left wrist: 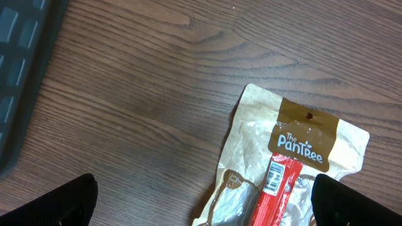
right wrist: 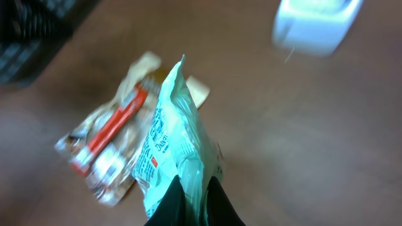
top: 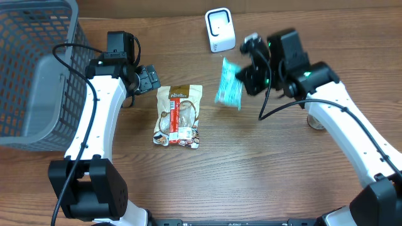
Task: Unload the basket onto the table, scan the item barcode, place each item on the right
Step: 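Lift the teal pack with the right gripper toward the scanner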
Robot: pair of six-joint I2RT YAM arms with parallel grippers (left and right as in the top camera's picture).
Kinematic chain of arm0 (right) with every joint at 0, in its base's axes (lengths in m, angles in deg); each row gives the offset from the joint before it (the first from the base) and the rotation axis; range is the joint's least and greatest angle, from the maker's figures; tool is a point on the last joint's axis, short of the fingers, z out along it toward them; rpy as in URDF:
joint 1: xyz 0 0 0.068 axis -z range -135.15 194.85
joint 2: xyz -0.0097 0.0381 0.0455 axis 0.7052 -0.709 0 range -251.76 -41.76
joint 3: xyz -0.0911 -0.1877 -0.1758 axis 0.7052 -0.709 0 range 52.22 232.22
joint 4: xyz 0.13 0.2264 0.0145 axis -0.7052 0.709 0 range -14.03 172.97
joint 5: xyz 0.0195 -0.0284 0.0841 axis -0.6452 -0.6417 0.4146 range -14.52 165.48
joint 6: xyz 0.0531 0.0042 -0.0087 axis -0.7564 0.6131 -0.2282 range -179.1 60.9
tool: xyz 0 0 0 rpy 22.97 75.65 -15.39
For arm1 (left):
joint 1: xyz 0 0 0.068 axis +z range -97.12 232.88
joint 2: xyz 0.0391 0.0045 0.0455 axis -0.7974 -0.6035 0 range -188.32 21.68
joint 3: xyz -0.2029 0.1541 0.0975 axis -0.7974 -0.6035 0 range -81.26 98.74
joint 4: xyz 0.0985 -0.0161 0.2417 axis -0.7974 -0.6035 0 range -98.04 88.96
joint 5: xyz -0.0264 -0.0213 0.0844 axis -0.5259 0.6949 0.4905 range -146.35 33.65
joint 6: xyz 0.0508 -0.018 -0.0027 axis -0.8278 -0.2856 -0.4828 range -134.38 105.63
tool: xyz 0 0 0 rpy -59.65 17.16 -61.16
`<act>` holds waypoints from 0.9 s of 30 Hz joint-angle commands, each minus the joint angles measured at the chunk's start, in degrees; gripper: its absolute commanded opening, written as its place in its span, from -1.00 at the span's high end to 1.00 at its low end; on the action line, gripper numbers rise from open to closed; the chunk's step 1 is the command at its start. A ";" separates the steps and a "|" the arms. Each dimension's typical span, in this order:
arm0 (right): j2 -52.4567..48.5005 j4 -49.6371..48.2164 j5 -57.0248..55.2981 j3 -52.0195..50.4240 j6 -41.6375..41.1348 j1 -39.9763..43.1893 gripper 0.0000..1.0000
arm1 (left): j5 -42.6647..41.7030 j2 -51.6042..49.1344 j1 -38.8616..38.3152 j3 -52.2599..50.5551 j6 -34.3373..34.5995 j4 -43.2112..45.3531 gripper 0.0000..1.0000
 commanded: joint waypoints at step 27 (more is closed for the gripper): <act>-13.46 -50.73 -25.29 7.19 39.80 -0.31 0.93 | 0.90 0.00 -0.02 0.66 -0.44 -0.07 -1.00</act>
